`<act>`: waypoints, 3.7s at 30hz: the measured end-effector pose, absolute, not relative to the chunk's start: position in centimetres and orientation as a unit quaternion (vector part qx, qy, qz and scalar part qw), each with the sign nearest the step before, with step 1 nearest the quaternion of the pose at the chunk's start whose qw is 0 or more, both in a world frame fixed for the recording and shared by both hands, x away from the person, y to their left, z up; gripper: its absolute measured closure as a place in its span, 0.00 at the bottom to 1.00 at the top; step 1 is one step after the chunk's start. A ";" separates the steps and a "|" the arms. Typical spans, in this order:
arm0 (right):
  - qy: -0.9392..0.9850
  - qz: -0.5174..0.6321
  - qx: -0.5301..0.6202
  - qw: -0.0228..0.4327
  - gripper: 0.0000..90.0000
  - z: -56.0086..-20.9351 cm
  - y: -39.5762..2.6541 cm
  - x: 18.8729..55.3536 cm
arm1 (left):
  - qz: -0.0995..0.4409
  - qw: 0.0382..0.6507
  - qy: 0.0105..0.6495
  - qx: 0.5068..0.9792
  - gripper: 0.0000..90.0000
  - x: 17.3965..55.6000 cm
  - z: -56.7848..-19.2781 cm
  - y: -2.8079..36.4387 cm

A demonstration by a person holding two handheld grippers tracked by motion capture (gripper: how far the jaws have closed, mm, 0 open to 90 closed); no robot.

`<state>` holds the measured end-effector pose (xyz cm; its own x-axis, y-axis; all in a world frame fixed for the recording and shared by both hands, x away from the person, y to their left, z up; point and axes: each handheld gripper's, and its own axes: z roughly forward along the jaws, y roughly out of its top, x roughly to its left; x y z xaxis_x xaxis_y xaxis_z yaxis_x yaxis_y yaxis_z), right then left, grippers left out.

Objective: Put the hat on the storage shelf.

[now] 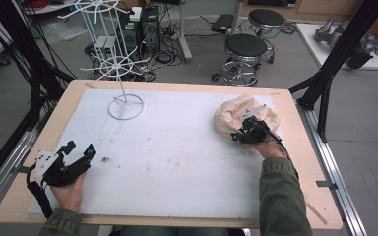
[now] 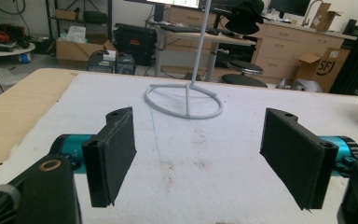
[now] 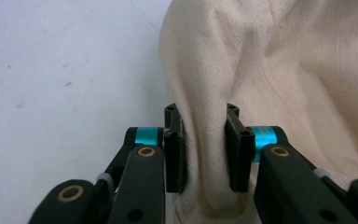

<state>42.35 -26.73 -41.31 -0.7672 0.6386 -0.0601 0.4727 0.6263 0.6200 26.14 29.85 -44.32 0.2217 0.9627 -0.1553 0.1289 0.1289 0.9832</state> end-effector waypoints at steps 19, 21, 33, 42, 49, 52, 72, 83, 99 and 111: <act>0.895 0.290 0.305 0.144 0.87 -40.3 -26.2 41.4 | 0.372 0.563 0.502 0.542 0.29 25.9 -44.3 29.9; 0.891 0.299 0.308 0.147 0.87 -39.9 -26.3 41.3 | 0.373 0.562 0.501 0.542 0.29 25.9 -44.3 29.9; 0.878 0.355 0.271 0.170 0.86 -37.3 -24.7 39.2 | 0.368 0.565 0.505 0.539 0.29 25.8 -44.3 29.9; 0.861 0.401 0.258 0.176 0.86 -36.0 -24.3 38.4 | 0.365 0.564 0.502 0.544 0.29 26.0 -44.3 29.7; 0.839 0.453 0.244 0.175 0.86 -34.7 -24.0 37.6 | 0.362 0.567 0.506 0.540 0.29 26.1 -44.4 29.8; 0.834 0.472 0.232 0.168 0.86 -33.9 -23.7 37.3 | 0.362 0.567 0.505 0.541 0.29 26.1 -44.4 29.8; 0.754 0.601 0.173 0.200 0.84 -29.2 -19.8 35.1 | 0.356 0.572 0.508 0.537 0.29 26.2 -44.4 29.8; 0.749 0.609 0.132 0.224 0.84 -26.3 -17.1 34.2 | 0.353 0.575 0.508 0.535 0.29 26.3 -44.4 29.9; 0.756 0.601 0.095 0.240 0.84 -21.3 -11.8 34.9 | 0.348 0.576 0.508 0.537 0.29 26.4 -44.5 29.9; 0.766 0.587 0.082 0.249 0.83 -18.0 -9.4 35.2 | 0.344 0.577 0.510 0.536 0.29 26.5 -44.5 29.9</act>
<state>35.21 -9.41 -17.98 -0.8622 0.4178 -0.2863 -0.1682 0.2970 0.9399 26.46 29.89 -44.52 0.2418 0.9450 -0.2201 0.1497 0.1878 0.9707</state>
